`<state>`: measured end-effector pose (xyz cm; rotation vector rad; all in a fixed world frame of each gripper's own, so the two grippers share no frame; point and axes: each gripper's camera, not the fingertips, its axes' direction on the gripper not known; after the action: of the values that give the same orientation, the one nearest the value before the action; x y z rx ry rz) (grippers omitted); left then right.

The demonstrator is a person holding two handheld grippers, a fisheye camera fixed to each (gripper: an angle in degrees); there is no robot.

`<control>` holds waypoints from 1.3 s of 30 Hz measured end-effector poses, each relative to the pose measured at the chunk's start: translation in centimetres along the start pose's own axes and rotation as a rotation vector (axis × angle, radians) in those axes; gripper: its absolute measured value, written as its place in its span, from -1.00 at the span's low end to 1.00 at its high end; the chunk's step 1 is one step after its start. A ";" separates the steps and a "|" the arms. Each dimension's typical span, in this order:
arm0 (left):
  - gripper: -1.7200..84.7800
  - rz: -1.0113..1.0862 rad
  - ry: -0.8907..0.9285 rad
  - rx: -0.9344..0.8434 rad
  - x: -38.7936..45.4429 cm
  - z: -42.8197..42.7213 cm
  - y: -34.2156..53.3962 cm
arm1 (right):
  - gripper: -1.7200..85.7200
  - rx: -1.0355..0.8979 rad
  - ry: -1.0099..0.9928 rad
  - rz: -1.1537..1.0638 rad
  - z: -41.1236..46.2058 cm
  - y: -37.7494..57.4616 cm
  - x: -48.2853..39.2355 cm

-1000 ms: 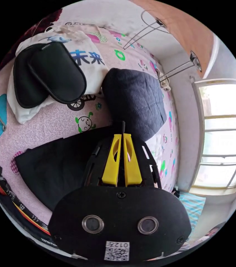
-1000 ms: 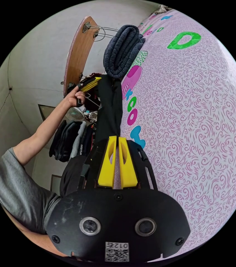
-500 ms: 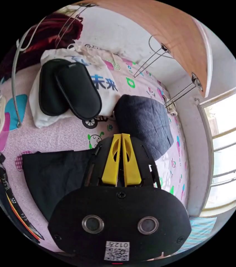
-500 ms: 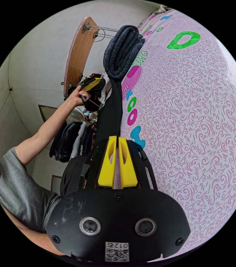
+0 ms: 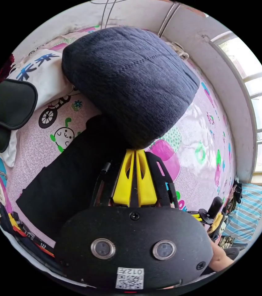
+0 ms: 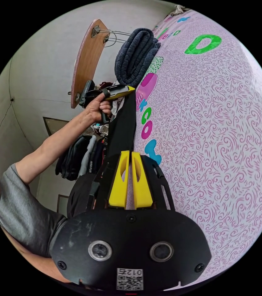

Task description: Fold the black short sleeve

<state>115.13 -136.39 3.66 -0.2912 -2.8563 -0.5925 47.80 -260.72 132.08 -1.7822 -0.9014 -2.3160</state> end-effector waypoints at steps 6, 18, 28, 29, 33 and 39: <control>-0.95 -0.101 0.196 -0.100 -1.8 1.2 -0.5 | -0.98 0.000 -0.004 0.002 3.8 1.6 0.9; -0.94 0.165 -0.037 0.102 5.7 -6.9 18.7 | -0.82 0.261 -0.041 0.138 10.3 8.3 4.4; -0.94 0.199 -0.189 -0.036 5.7 2.3 34.7 | -0.89 0.037 0.107 -0.042 28.8 12.4 -2.2; -0.94 0.207 -0.208 -0.068 5.8 3.5 35.7 | -0.91 -0.008 0.131 -0.040 31.7 13.2 -2.2; -0.94 0.277 -0.325 -0.120 7.8 6.9 38.4 | -0.96 -0.103 0.249 0.039 38.6 16.2 -0.2; -0.94 0.247 -0.312 -0.152 8.4 10.0 40.3 | -0.98 -0.058 0.268 0.109 44.6 21.6 2.4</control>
<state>114.85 -94.76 11.64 -0.8154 -2.9987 -0.7730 94.00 -255.75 149.41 -1.4506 -0.6845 -2.4539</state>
